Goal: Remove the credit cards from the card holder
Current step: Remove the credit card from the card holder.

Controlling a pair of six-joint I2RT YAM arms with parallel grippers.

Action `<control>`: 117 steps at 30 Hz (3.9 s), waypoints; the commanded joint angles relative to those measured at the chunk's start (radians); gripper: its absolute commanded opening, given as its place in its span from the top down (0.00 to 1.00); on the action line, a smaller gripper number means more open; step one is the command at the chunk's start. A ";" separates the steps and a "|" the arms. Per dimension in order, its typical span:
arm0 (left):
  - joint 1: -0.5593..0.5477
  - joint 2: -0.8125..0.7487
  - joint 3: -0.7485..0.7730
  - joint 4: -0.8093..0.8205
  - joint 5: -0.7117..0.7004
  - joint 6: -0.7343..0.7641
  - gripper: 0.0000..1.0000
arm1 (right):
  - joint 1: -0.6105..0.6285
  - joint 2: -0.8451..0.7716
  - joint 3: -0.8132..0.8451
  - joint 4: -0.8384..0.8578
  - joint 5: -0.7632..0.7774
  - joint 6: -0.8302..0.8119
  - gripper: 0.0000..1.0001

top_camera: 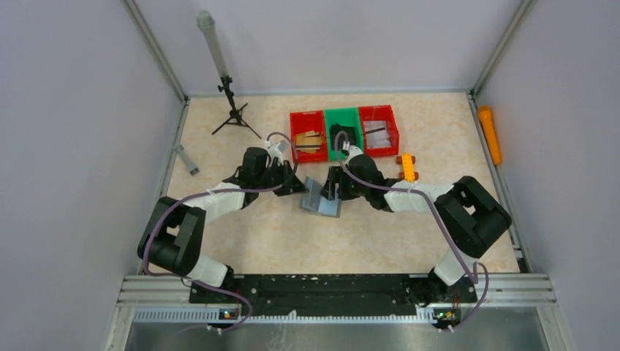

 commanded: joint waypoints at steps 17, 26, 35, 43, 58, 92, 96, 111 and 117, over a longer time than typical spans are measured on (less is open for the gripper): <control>-0.005 -0.027 0.018 0.005 -0.005 0.033 0.78 | 0.014 0.100 0.085 -0.039 -0.065 -0.019 0.92; -0.038 0.067 0.084 -0.061 0.011 0.058 0.68 | 0.014 0.128 0.098 -0.043 -0.083 -0.014 0.94; -0.052 0.092 0.108 -0.101 -0.009 0.074 0.67 | 0.014 0.127 0.096 -0.037 -0.091 -0.010 0.94; -0.053 0.048 0.073 -0.026 0.049 0.058 0.59 | 0.014 0.136 0.101 -0.039 -0.097 -0.010 0.94; -0.053 0.080 0.083 -0.019 0.075 0.052 0.70 | 0.014 0.141 0.101 -0.032 -0.115 -0.005 0.95; -0.107 0.127 0.137 -0.100 0.024 0.096 0.42 | 0.014 0.136 0.095 -0.012 -0.144 -0.005 0.96; -0.116 0.133 0.145 -0.112 0.012 0.104 0.41 | 0.014 0.136 0.094 -0.010 -0.147 -0.005 0.96; -0.131 0.154 0.167 -0.141 0.000 0.120 0.35 | 0.014 0.137 0.095 -0.007 -0.152 -0.004 0.97; -0.134 0.150 0.166 -0.140 0.000 0.121 0.29 | 0.014 0.139 0.095 -0.006 -0.155 -0.003 0.97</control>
